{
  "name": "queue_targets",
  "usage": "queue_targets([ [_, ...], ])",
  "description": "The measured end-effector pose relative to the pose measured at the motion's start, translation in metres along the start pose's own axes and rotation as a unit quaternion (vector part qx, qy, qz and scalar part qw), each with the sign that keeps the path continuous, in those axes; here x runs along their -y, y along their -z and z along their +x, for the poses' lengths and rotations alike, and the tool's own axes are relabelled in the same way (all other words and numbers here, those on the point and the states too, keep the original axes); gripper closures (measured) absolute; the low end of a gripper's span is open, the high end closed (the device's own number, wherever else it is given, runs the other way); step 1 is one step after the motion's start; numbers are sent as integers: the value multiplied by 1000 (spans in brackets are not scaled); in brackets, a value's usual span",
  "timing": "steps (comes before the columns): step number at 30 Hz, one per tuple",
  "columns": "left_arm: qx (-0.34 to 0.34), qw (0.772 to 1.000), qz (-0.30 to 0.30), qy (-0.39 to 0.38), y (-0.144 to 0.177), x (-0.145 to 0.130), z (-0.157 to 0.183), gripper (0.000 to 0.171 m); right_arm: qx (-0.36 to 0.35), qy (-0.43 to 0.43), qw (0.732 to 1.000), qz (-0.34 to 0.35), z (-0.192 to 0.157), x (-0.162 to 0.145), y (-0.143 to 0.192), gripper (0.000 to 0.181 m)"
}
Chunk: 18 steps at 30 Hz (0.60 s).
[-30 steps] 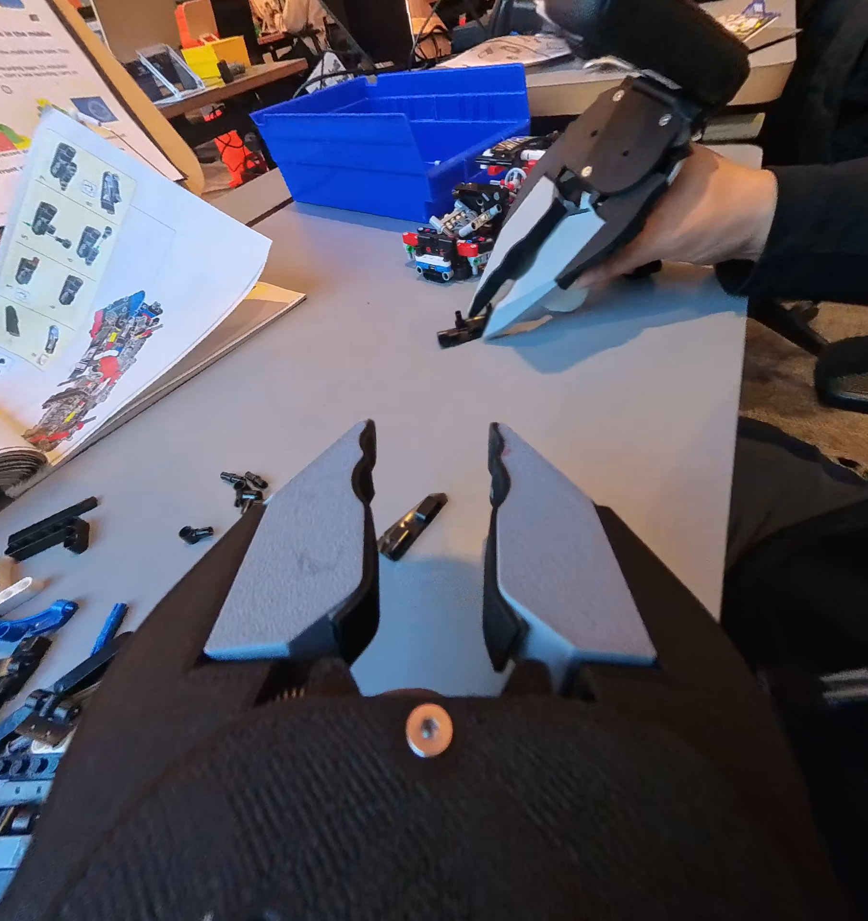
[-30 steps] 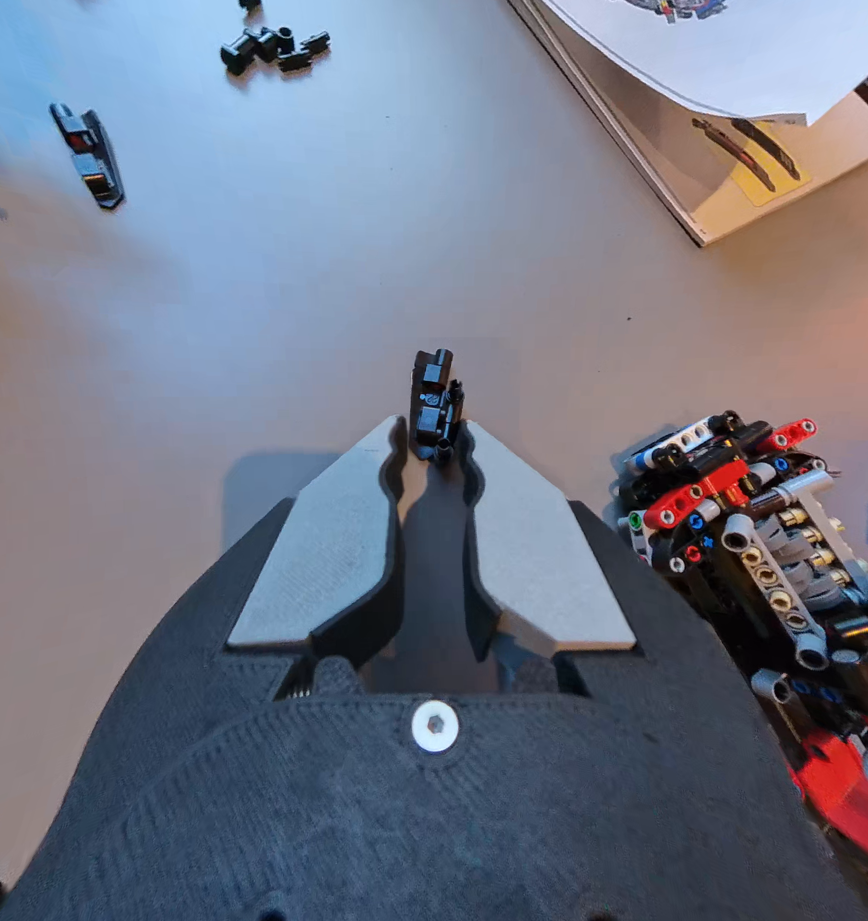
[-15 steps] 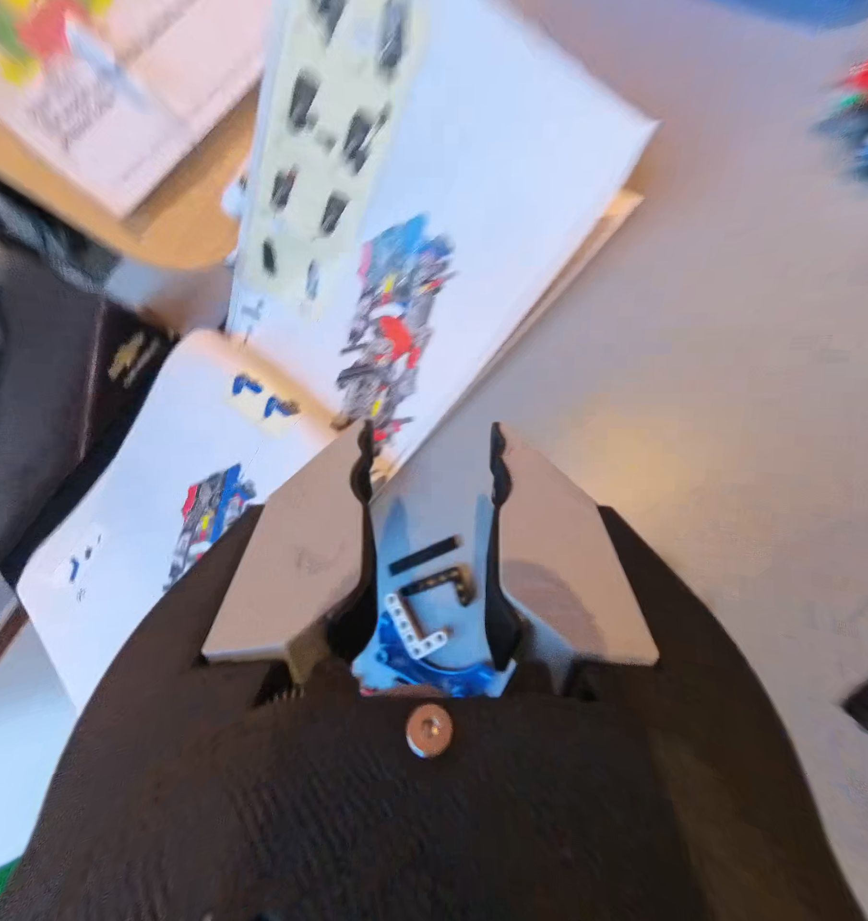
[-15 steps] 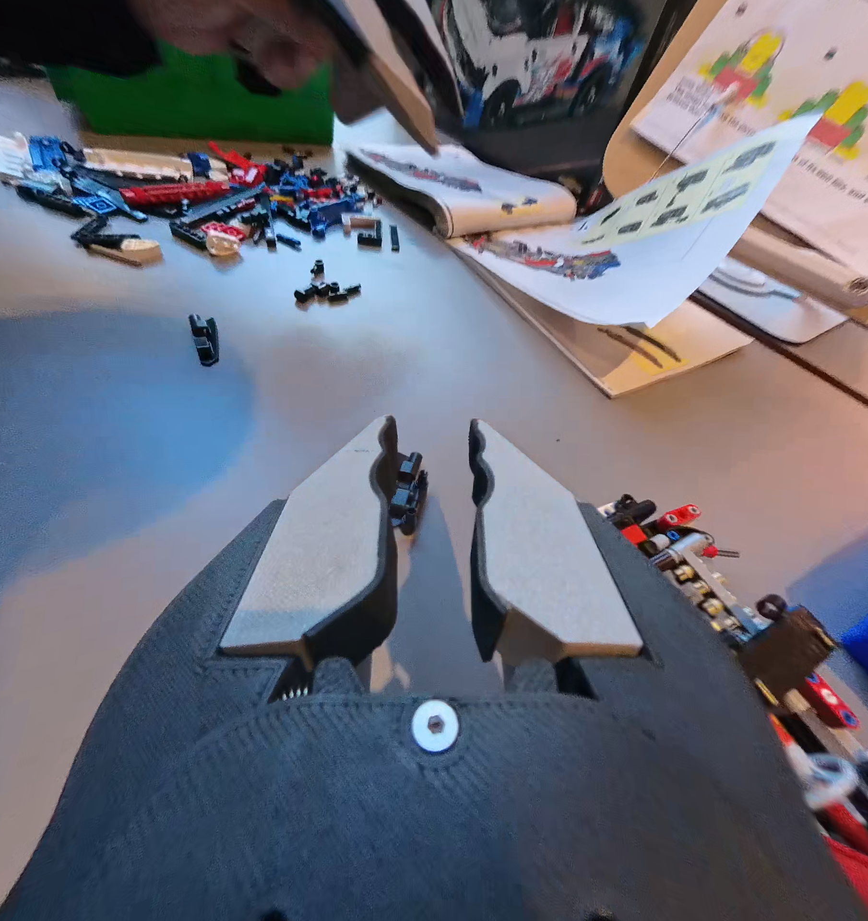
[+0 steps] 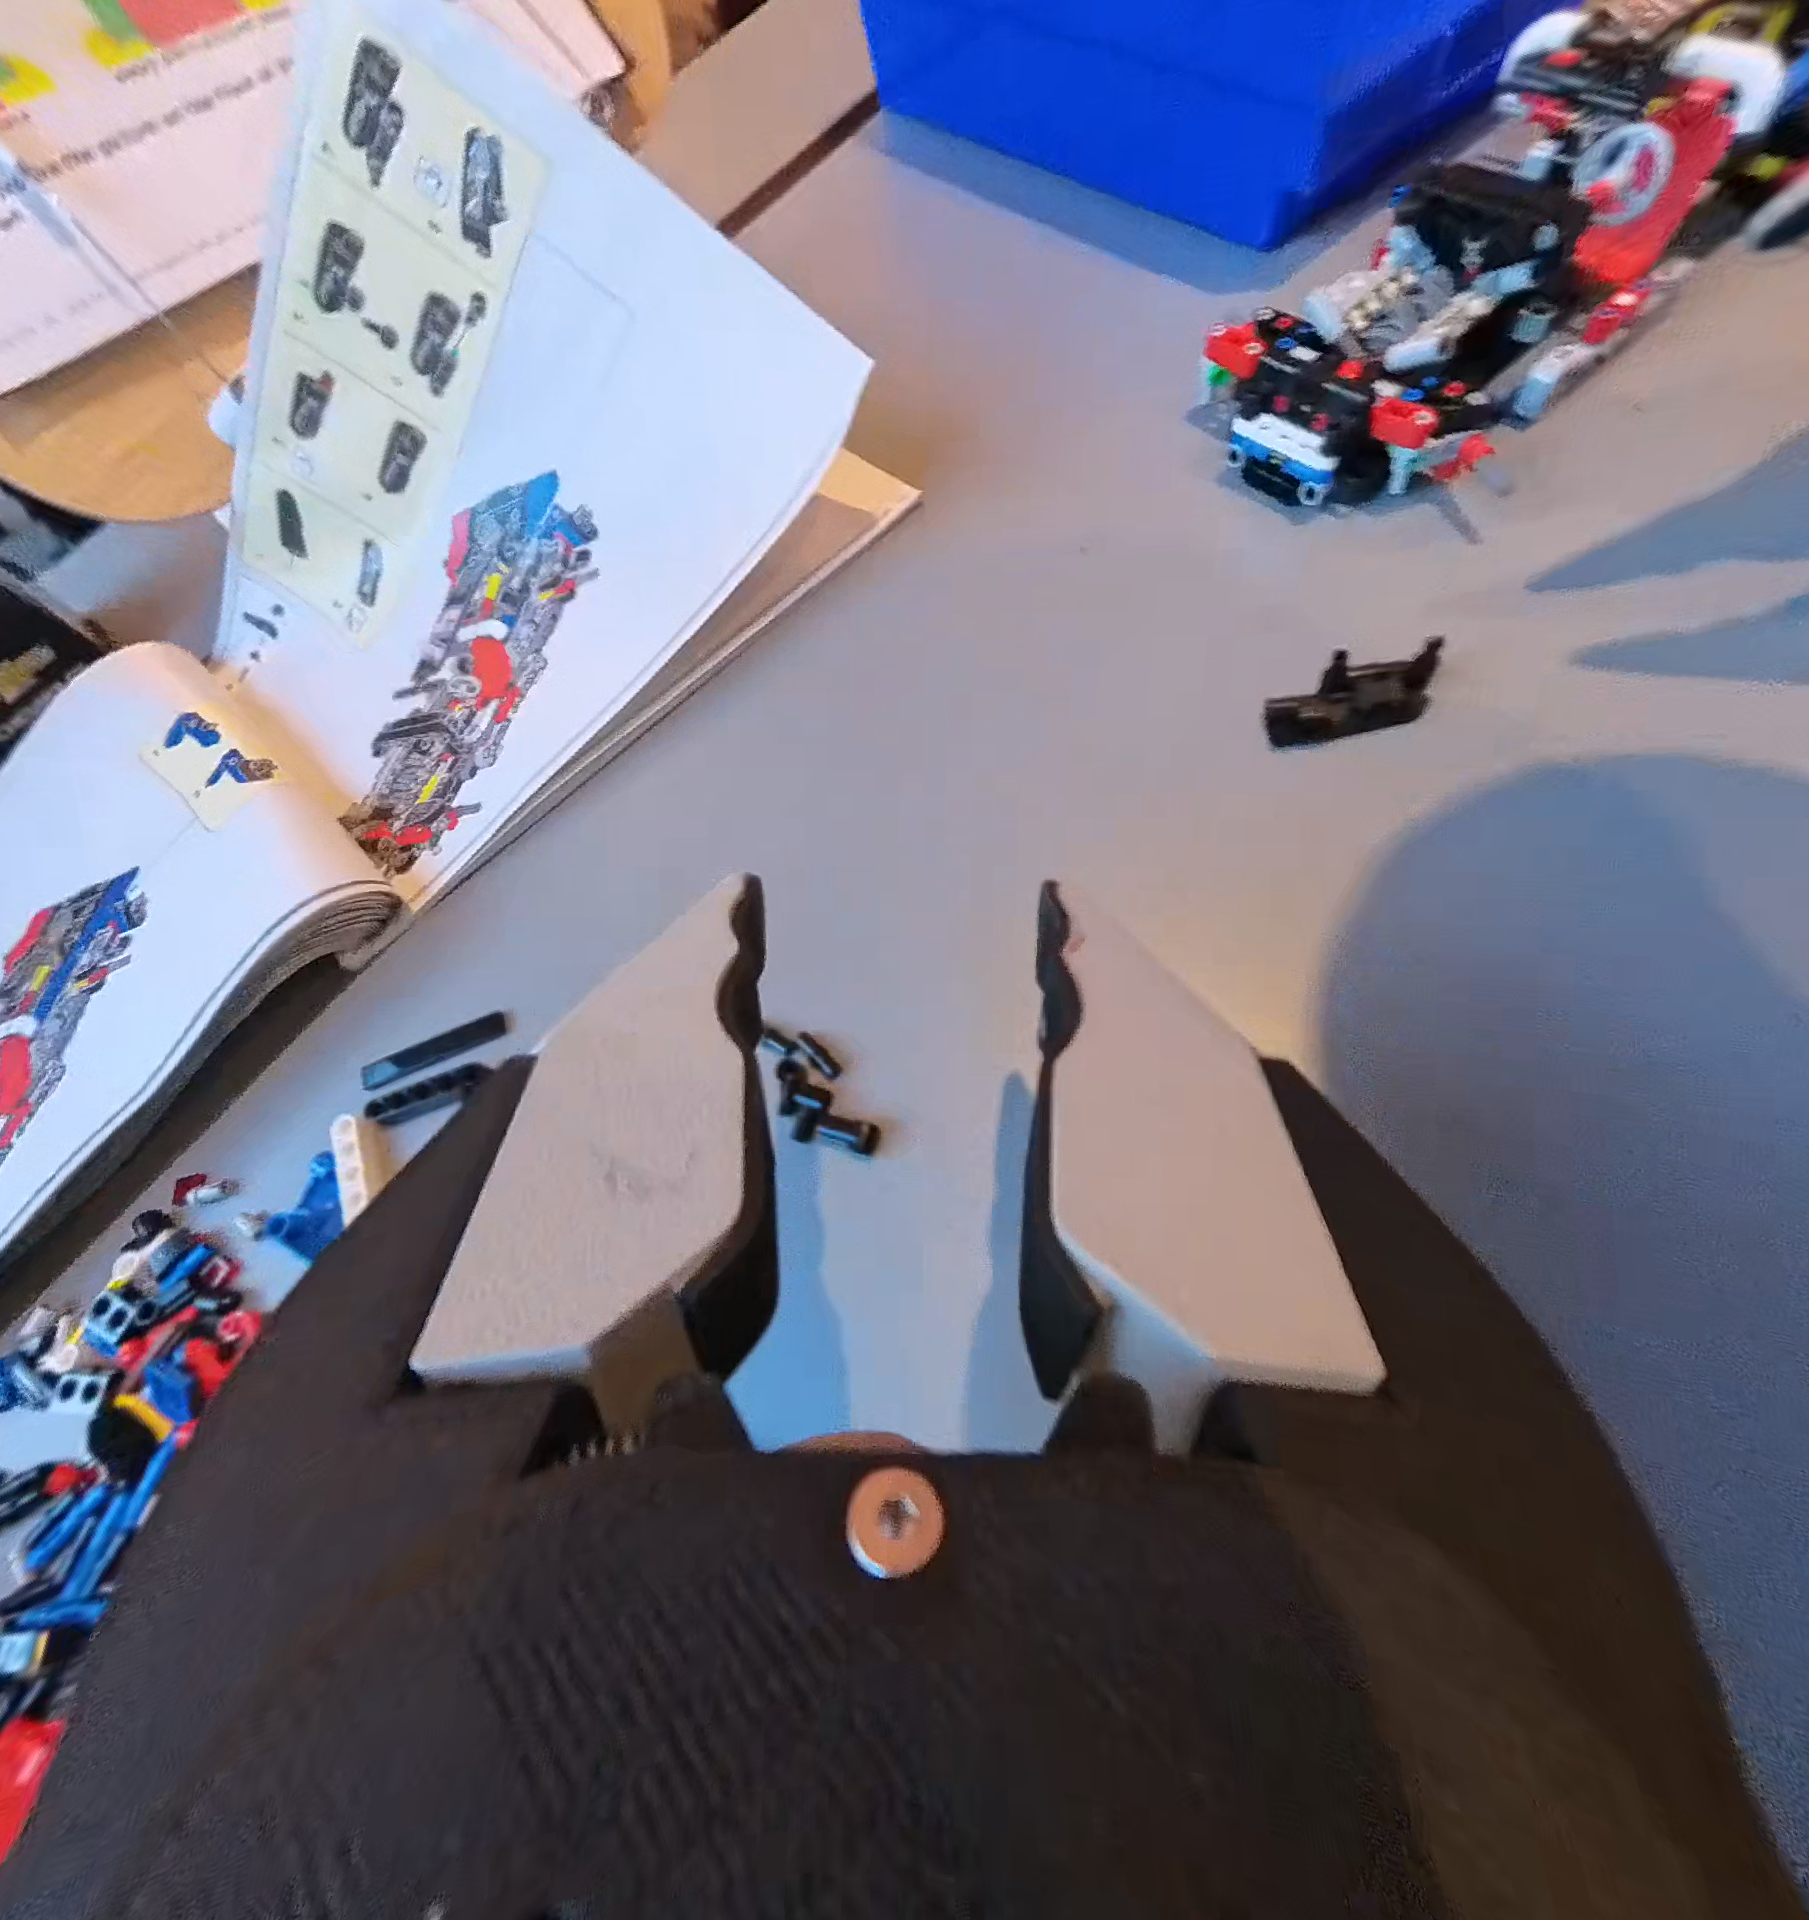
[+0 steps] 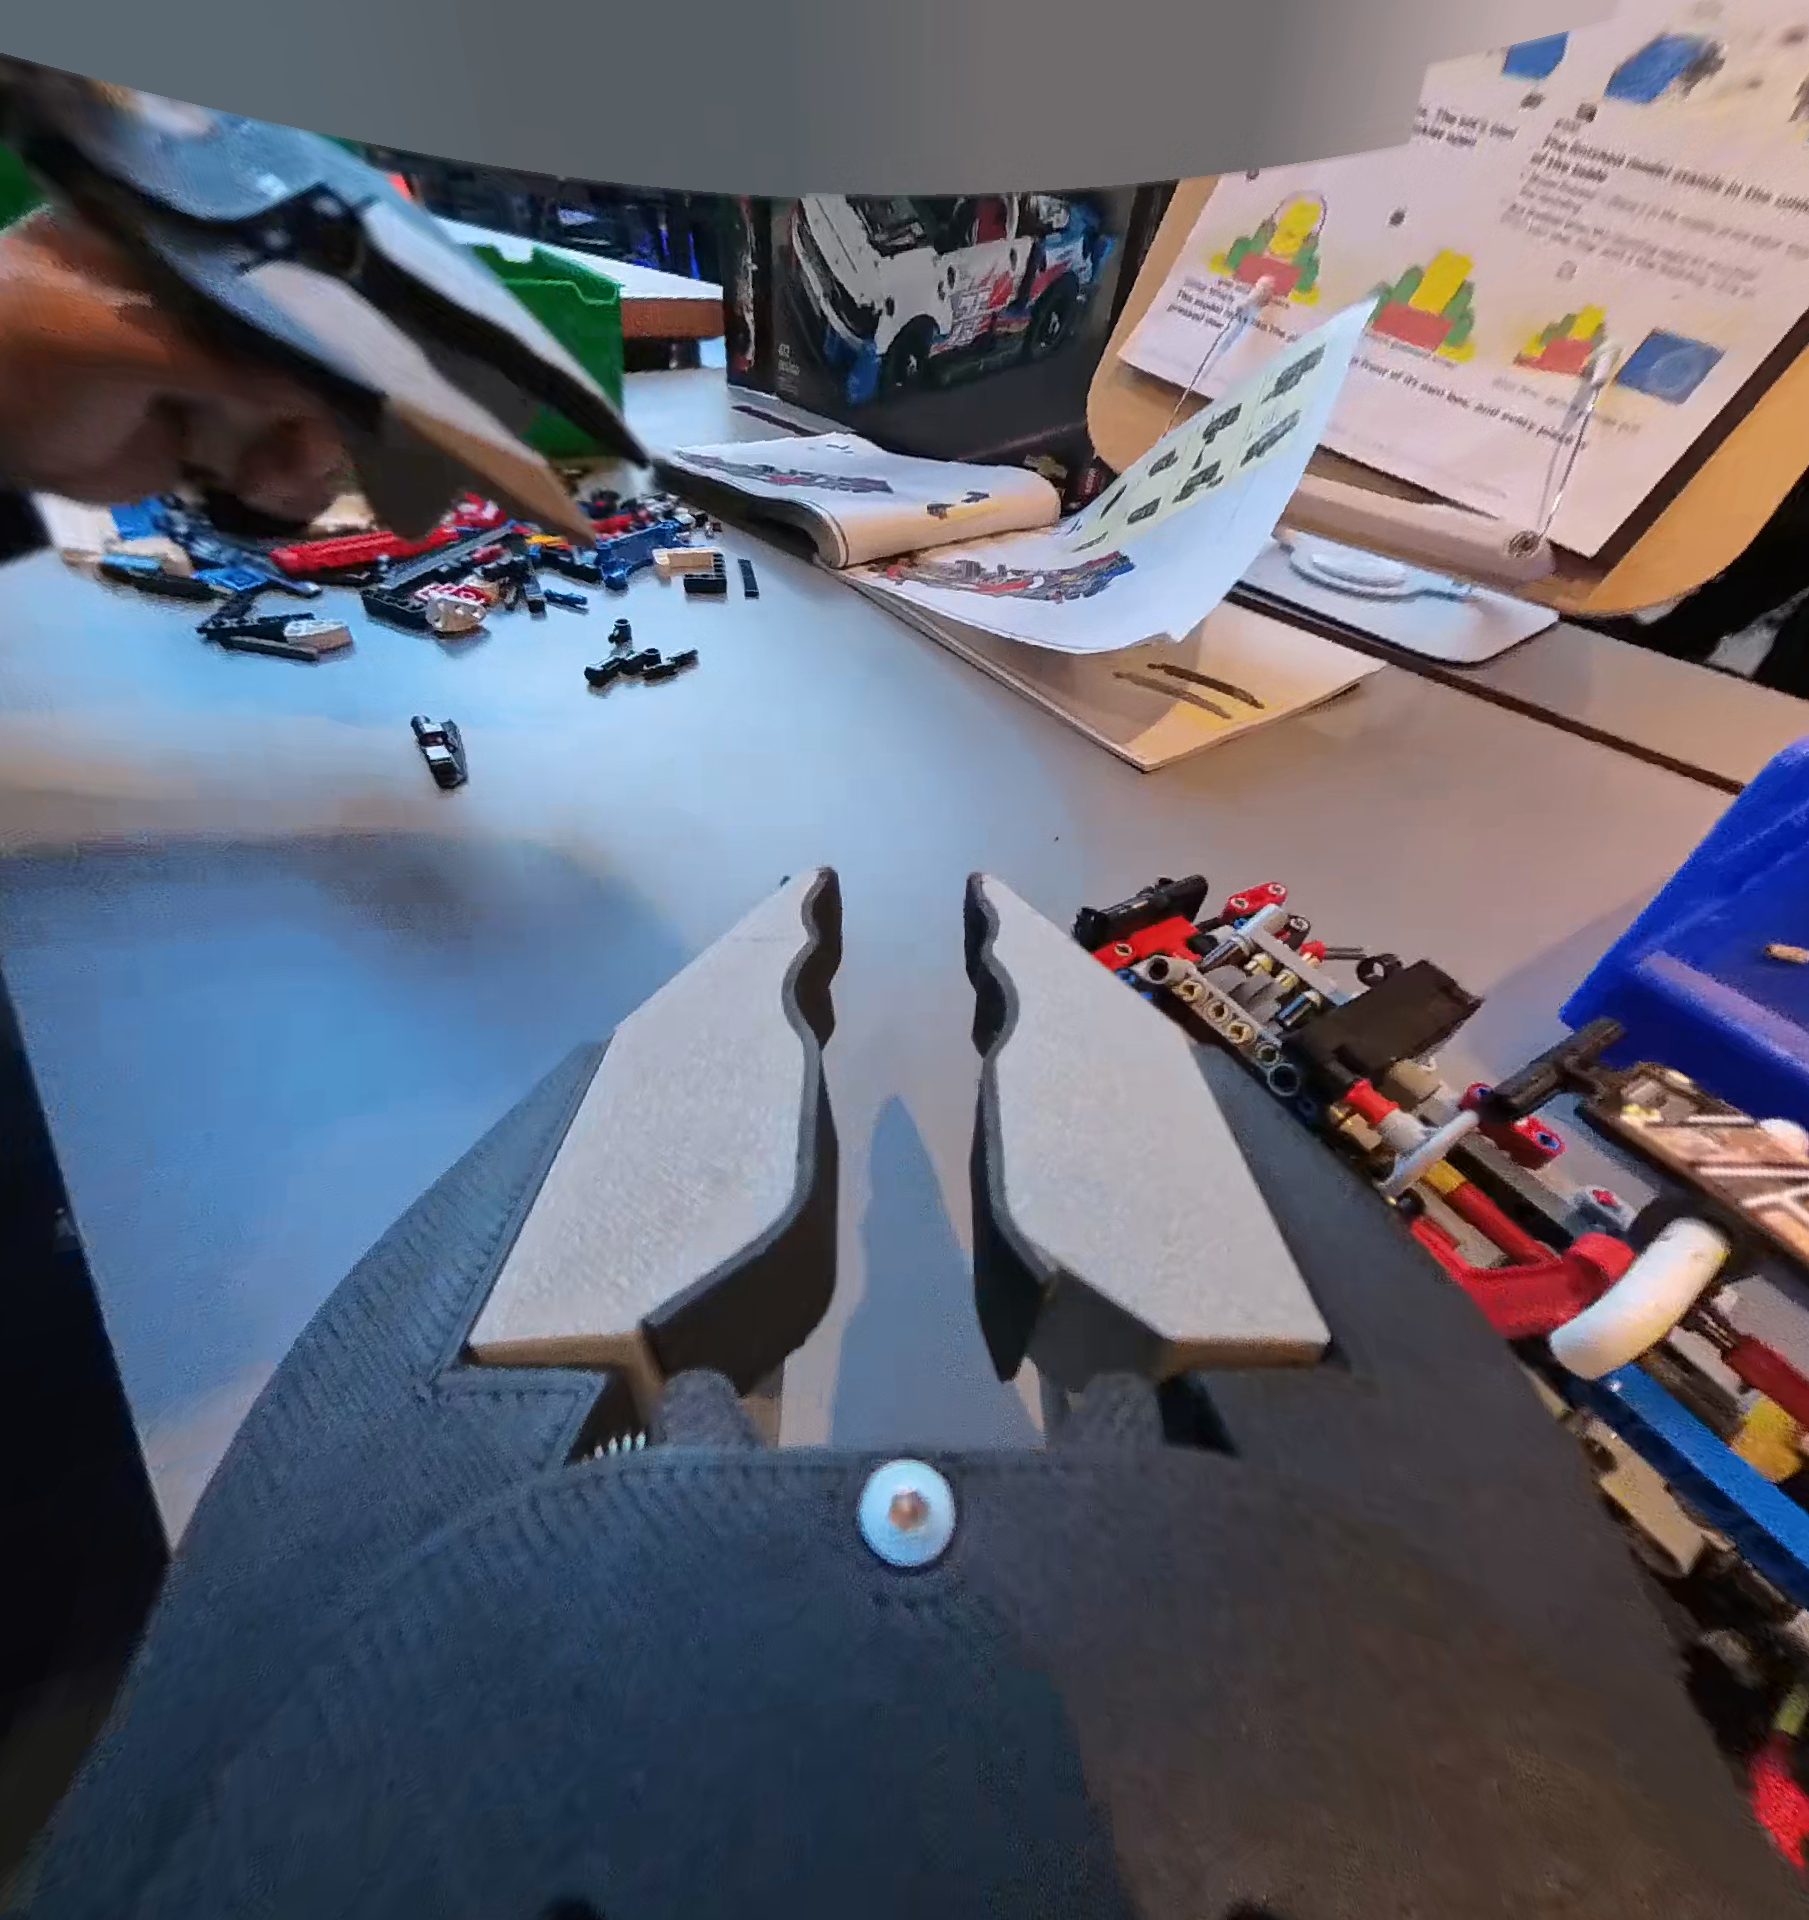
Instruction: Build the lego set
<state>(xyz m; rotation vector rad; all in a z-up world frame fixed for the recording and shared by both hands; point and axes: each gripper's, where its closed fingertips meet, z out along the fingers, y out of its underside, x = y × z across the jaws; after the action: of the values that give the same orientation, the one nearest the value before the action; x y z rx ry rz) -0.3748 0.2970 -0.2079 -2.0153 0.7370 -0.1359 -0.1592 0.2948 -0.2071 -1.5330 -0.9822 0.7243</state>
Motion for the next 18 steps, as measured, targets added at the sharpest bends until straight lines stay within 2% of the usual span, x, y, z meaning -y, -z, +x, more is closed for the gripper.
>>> queue_targets([
  [5, 17, 998, 55, -13, 11, -18, 14, 128, -22, -4, 1000, 10, 7, 2, 2, 163],
  [12, 78, 991, 108, 0, 39, -43, -2, 134, -38, 25, 999, -16, 7, -3, -4, 163],
  [18, 91, 987, 128, -29, 45, -40, 0, 138, -95, 46, 994, -12, 21, -1, 1, 164],
])
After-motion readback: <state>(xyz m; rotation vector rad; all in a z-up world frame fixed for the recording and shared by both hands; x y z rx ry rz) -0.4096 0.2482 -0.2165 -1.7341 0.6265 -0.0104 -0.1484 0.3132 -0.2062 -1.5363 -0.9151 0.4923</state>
